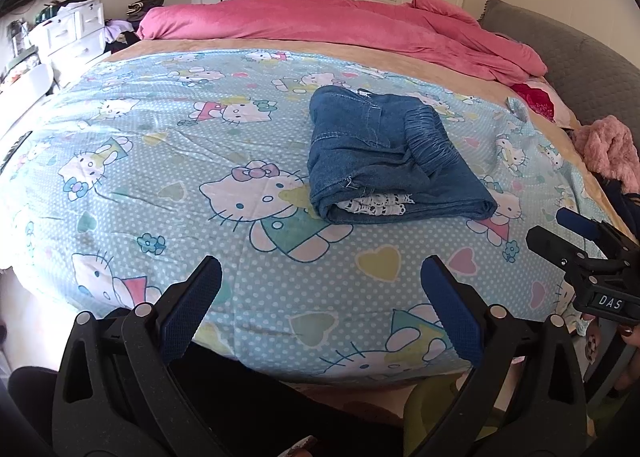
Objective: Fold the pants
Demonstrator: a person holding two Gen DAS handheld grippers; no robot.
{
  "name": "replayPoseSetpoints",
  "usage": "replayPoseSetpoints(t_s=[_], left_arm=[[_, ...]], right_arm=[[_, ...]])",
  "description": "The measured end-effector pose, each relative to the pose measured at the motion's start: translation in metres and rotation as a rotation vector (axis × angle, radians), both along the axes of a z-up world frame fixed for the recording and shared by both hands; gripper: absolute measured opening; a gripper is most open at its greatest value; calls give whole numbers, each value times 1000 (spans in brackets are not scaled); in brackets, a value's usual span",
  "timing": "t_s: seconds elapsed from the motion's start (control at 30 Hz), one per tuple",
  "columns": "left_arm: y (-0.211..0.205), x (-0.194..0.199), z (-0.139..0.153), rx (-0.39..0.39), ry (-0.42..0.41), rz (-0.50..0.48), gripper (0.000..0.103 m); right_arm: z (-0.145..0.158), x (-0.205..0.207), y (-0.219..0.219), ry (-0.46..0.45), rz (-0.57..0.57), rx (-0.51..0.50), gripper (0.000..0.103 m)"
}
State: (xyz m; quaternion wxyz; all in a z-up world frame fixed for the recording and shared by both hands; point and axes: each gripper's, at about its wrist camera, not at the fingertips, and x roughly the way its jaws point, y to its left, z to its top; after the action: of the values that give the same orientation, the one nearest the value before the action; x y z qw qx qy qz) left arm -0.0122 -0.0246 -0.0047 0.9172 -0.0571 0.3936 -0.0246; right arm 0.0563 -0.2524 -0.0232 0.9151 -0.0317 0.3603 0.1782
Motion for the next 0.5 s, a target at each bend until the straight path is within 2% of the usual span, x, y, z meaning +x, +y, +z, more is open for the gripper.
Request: replayPoseSetpoints(t_s=[0.5], left_arm=[[-1,0,0,10,16,11,94]], right_arm=[[0,1,-3,0,-7,0,99]])
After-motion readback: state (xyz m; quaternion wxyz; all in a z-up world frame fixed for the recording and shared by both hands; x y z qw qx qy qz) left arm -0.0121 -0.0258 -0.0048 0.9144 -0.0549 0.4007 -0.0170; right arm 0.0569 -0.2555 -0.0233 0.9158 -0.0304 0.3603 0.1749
